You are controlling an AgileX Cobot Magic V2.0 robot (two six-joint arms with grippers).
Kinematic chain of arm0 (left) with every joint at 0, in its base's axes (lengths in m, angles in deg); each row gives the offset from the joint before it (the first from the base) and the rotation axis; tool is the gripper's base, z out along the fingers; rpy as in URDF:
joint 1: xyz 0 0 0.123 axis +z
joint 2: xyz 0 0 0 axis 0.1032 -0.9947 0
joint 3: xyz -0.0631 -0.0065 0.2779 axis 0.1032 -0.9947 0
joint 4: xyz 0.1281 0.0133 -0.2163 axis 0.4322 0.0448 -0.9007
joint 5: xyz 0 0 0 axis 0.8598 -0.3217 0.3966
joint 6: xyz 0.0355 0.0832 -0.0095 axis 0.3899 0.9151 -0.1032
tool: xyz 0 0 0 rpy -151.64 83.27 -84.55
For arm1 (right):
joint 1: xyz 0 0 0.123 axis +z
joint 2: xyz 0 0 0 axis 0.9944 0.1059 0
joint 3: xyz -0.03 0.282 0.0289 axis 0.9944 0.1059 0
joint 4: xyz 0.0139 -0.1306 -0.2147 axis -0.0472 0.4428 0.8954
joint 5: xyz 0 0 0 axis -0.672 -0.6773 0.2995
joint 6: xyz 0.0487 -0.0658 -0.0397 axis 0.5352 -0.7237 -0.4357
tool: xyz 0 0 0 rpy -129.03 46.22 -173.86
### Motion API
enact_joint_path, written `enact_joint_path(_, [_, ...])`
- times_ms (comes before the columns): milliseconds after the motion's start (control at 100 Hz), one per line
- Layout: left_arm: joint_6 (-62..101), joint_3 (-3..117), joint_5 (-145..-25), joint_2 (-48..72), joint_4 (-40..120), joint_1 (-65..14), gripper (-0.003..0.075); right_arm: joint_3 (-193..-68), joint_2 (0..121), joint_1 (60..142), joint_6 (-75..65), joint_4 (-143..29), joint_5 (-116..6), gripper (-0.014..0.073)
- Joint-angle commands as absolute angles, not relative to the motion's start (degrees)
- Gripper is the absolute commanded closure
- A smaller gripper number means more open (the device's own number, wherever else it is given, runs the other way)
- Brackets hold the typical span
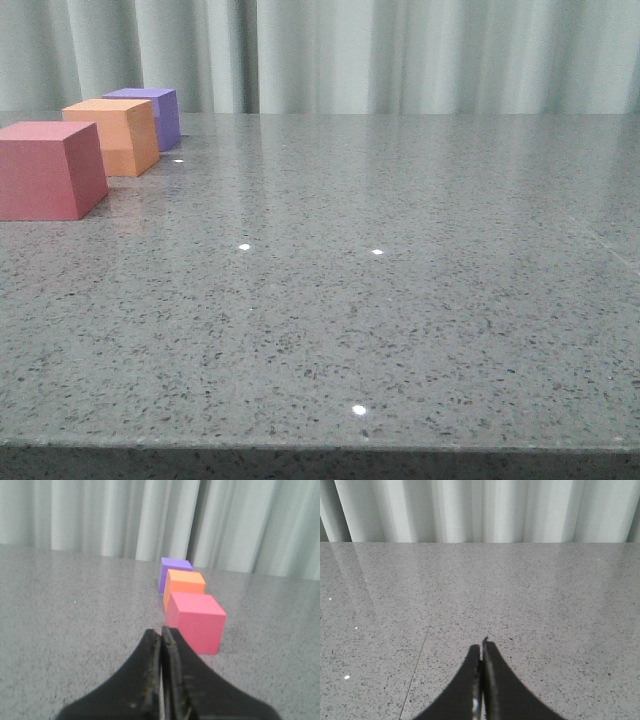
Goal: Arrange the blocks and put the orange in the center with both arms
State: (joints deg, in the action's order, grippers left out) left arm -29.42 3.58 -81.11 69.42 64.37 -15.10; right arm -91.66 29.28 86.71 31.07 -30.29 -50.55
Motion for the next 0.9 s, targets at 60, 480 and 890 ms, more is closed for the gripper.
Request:
enact_joint_path(60, [-29.4, 0.3, -69.9, 71.0, 64.0, -14.1, 0.0741, -93.3, 29.3, 86.3, 30.8, -29.3, -46.1, 0.0662])
enact_joint_path(480, [-29.4, -2.6, -68.4, 71.7, 65.5, -11.1, 0.0741, -93.3, 29.3, 86.3, 30.8, -29.3, -46.1, 0.0662])
enact_joint_path(890, [-29.4, -2.6, -68.4, 71.7, 65.5, -11.1, 0.0741, -93.3, 29.3, 86.3, 30.8, -29.3, -46.1, 0.0662])
